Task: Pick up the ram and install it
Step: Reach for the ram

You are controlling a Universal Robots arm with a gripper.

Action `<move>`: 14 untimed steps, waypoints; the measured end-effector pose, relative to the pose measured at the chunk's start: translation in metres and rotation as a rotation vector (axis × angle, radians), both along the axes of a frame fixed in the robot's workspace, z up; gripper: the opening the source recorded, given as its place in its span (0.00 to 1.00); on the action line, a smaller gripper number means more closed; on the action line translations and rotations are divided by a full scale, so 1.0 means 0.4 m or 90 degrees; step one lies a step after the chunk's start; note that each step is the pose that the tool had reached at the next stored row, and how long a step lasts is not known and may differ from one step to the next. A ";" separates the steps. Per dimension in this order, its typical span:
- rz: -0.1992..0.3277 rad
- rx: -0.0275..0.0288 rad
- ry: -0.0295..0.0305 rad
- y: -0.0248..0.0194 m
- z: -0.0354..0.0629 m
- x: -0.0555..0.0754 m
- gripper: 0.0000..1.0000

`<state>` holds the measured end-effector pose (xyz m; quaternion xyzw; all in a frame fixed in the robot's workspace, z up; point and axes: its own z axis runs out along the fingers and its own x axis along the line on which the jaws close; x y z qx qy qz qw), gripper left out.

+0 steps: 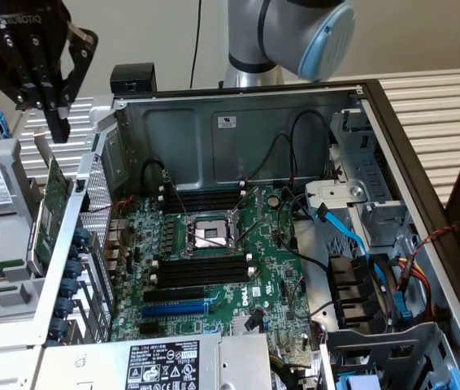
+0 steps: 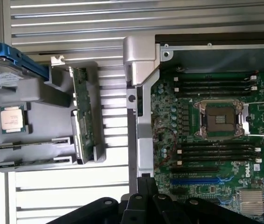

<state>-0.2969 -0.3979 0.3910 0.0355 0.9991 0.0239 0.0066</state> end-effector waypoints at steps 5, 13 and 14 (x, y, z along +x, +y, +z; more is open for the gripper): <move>0.000 0.0000 0.0002 0.001 -0.001 -0.056 0.10; 0.000 0.0000 0.0108 0.007 -0.002 -0.143 0.10; 0.000 0.0000 0.0116 0.008 -0.003 -0.155 0.10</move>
